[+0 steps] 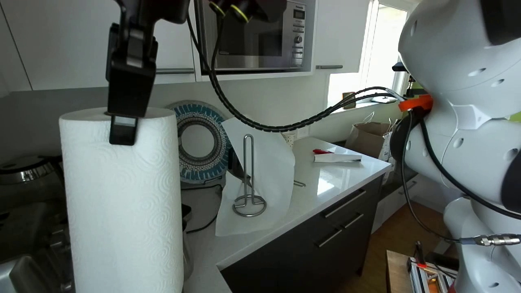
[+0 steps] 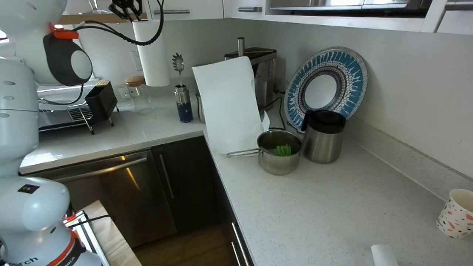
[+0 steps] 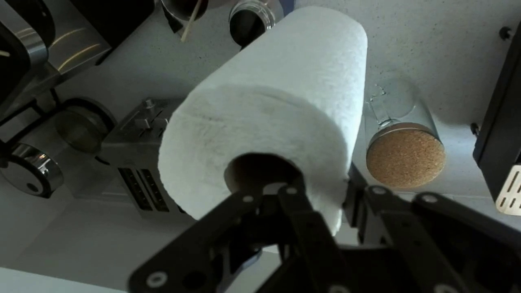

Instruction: Move the kitchen paper roll to the left side of the kitchen counter

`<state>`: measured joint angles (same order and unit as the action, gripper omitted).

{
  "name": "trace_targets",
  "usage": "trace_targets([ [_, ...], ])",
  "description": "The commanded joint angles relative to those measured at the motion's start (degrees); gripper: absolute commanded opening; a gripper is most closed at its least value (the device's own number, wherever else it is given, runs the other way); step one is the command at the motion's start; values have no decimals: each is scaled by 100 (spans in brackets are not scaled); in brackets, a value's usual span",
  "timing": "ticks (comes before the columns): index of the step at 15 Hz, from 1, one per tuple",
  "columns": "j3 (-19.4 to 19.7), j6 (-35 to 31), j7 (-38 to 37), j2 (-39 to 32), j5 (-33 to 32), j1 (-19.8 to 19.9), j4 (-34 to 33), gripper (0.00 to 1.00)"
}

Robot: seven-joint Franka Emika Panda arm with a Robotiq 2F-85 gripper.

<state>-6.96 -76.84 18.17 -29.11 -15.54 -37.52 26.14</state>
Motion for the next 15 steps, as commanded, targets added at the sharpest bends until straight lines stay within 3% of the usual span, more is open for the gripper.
trace_targets([
  [1, 61, 9, 14, 5, 42, -23, -15, 7],
  [7, 205, 32, -1009, -449, 5, -205, -67, 7],
  [12, 317, 190, -1562, -753, -86, -624, -110, 7],
  [15, 405, -18, -782, -660, -353, -925, -91, 7],
])
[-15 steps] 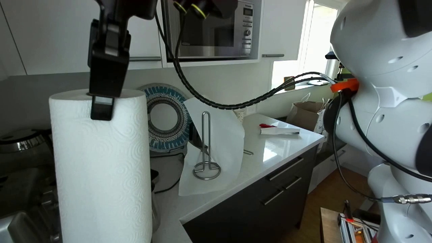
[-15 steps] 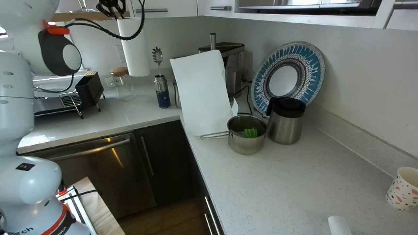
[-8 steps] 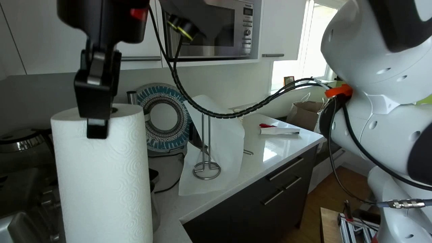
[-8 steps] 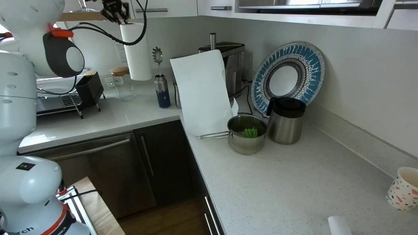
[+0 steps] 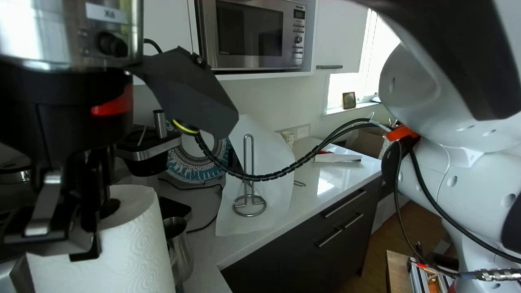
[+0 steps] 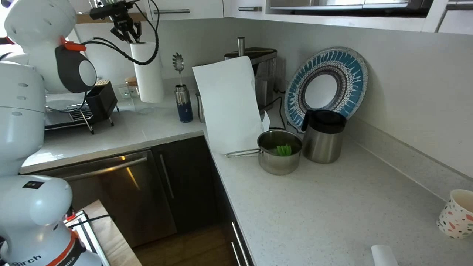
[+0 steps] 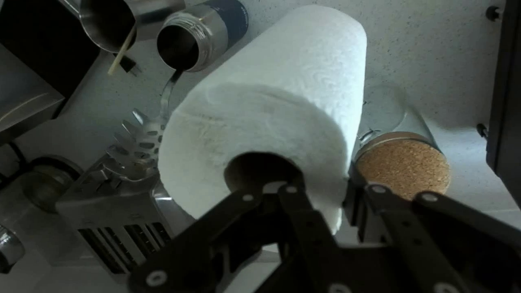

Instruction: Move the kitchen paper roll to the left side of the kitchen counter

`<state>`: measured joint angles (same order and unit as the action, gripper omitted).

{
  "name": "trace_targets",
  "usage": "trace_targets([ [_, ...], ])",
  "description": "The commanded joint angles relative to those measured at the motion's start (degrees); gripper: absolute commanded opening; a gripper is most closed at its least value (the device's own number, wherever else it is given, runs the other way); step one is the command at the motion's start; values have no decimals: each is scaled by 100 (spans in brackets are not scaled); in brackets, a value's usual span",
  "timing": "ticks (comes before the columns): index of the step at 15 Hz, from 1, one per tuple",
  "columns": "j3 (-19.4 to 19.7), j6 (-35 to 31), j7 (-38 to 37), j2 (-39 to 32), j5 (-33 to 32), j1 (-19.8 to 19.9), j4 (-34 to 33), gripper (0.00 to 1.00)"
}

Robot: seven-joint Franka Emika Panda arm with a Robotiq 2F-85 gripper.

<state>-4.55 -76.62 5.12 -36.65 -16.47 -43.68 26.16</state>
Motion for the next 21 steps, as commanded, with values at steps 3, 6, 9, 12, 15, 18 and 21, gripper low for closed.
trace_targets([
  [3, 354, -573, 677, 387, -602, -603, 20, 7],
  [6, 374, -938, 459, 558, -464, -591, -24, 7],
  [9, 341, -886, 508, 594, -403, -571, 147, 27],
  [12, 345, -705, 567, 324, -422, -590, -218, 27],
  [15, 341, -876, 306, 512, -328, -512, -23, 7],
  [18, 345, -865, 390, 536, -335, -521, 101, 27],
  [21, 348, -716, 438, 338, -350, -536, -212, 27],
])
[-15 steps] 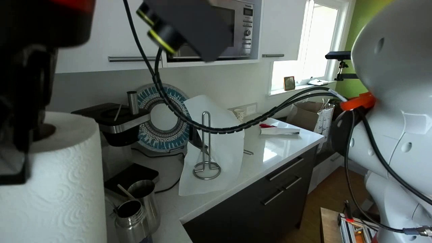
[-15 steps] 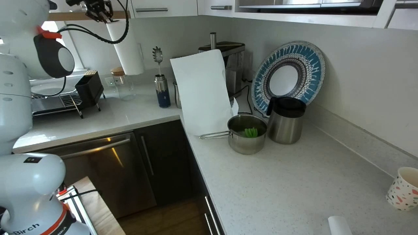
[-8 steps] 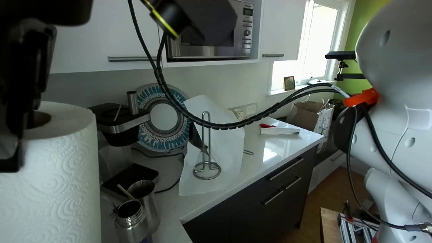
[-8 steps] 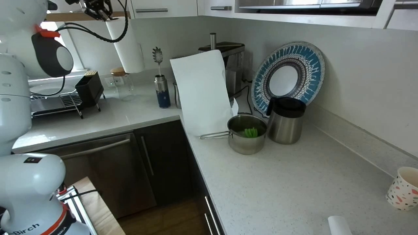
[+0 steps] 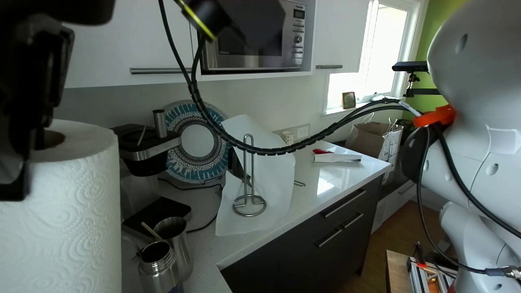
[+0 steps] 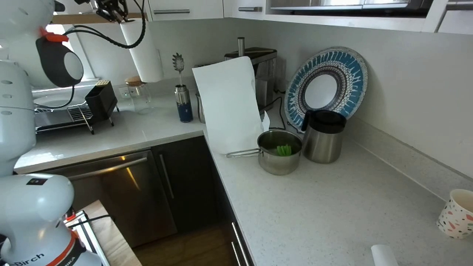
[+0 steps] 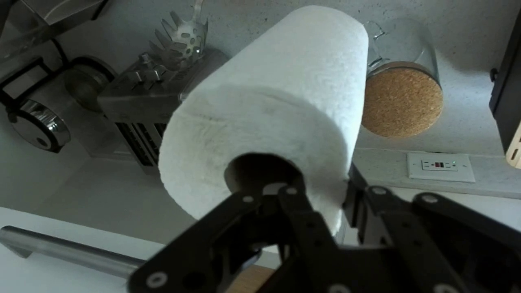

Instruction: Move the kitchen paper roll to the left side of the kitchen counter

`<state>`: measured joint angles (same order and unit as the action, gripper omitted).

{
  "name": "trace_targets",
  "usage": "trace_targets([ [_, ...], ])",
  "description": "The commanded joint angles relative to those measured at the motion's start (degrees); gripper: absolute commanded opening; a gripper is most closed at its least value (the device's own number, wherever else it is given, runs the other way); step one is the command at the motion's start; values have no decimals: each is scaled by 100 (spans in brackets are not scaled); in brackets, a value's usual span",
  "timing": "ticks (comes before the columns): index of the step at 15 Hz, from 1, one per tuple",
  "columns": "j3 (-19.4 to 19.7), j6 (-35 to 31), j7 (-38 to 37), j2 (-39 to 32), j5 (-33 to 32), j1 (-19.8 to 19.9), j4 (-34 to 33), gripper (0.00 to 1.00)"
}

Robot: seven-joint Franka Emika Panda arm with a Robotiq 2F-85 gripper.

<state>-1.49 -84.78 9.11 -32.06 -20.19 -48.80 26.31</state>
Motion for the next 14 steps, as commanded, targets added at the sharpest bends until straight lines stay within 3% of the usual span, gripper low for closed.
trace_targets([
  [1, 44, 129, 48, -166, 19, -26, -289, 27],
  [2, 44, 155, 56, -199, 16, -29, -342, 27],
  [3, 57, 240, -8, -147, 15, -30, -347, 7],
  [5, -32, 191, -23, 244, 181, 17, 119, 7],
  [11, -162, 300, -295, 548, 574, 94, 66, 7],
  [14, -217, 707, -449, 718, 806, 201, 114, 7],
])
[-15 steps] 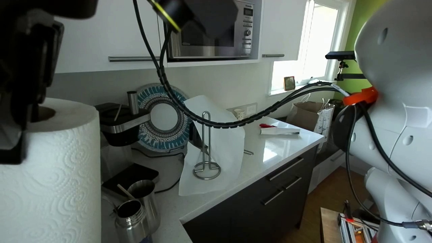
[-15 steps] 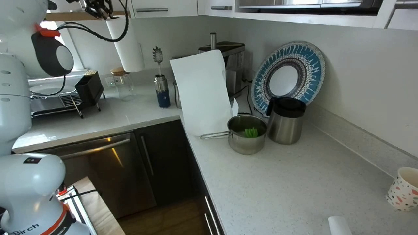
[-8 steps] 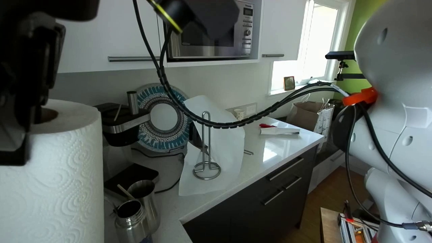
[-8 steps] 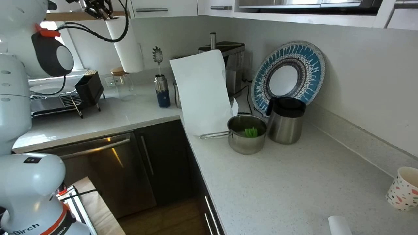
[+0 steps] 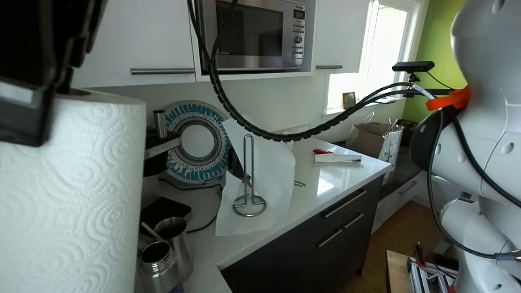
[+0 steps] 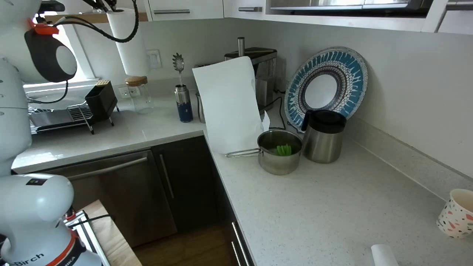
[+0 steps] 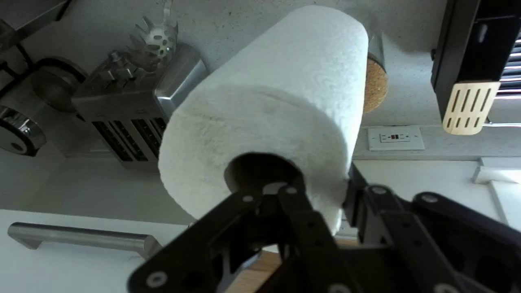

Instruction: Move the kitchen paper roll to the left side of the kitchen counter

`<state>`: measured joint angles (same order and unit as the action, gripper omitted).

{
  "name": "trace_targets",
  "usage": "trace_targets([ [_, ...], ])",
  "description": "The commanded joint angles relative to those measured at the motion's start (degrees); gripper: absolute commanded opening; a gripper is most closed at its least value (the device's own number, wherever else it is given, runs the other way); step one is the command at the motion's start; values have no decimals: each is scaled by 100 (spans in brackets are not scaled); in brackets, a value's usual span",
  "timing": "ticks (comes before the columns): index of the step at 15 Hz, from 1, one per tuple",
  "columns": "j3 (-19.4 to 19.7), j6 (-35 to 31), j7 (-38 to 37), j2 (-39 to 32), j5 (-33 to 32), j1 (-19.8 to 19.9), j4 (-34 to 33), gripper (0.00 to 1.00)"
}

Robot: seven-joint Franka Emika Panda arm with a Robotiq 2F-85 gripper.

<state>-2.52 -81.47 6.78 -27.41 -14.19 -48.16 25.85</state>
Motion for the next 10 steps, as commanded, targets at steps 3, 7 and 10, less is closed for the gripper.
trace_targets([
  [3, -99, 855, -296, 441, 198, 231, 141, 7],
  [7, -107, 1607, -253, 619, 143, 405, 178, 7],
  [10, -171, 1491, 170, 579, 141, 589, 50, 7],
])
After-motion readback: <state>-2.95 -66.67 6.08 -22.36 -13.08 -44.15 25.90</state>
